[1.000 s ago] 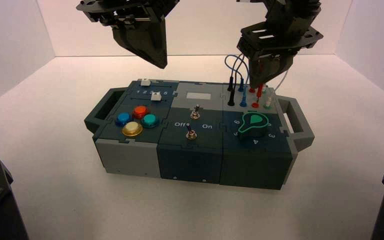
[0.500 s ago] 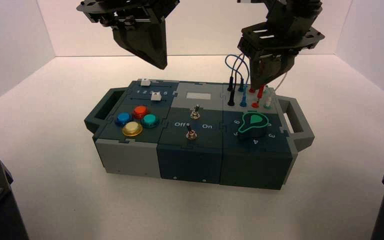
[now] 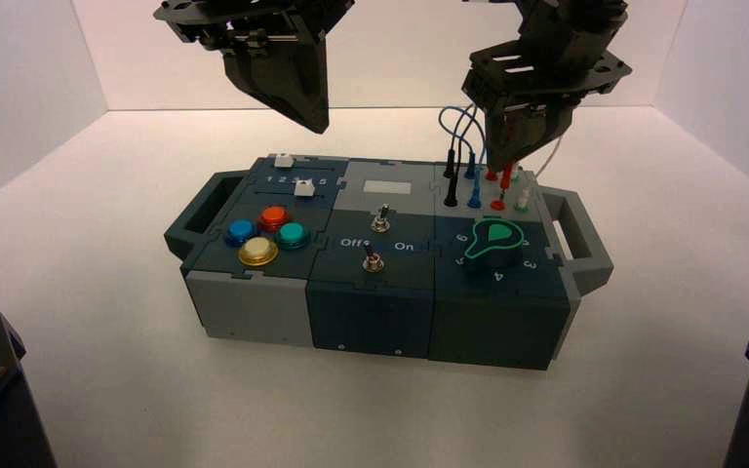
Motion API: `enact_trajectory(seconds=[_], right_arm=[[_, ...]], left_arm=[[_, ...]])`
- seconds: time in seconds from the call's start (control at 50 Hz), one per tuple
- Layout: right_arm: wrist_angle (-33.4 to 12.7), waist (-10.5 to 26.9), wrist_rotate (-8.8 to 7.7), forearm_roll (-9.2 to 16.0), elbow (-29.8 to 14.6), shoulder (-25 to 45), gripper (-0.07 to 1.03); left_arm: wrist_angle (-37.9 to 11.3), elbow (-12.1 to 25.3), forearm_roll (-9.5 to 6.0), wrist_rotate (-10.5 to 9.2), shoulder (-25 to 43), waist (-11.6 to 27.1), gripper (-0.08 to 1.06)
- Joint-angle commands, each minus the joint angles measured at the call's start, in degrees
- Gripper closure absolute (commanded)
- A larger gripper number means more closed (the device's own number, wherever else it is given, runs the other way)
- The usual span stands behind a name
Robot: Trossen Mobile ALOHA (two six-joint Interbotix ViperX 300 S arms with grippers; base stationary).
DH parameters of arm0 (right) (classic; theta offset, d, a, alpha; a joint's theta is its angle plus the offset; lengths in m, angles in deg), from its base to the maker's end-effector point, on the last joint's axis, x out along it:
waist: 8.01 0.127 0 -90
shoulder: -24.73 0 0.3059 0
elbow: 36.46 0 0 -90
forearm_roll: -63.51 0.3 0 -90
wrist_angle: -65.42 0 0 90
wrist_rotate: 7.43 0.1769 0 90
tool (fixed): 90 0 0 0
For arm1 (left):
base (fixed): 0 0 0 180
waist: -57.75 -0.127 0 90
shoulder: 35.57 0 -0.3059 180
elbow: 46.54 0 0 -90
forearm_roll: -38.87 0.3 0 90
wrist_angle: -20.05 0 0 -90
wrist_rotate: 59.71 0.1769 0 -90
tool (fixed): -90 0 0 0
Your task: Insert the red wire.
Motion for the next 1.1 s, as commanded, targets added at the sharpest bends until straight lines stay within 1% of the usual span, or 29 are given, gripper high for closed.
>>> enact_trajectory(seconds=[0.02, 0.1, 1.1], right_arm=[[0.35, 0.09, 0.09, 0.35, -1.32, -1.23, 0.99], [0.35, 0.18, 0.09, 0.70, -1.14, -1.14, 0.99], [2.11, 0.26, 0.09, 0.53, -0.26, 1.58, 0.99]], left_arm=[[0.26, 1.76, 0.09, 0.18, -0.18, 0.09, 1.01], [0.26, 1.76, 0.09, 0.09, -0.09, 0.09, 1.01], [0.18, 2.20, 0.35, 0.18, 0.79, 0.09, 1.01]])
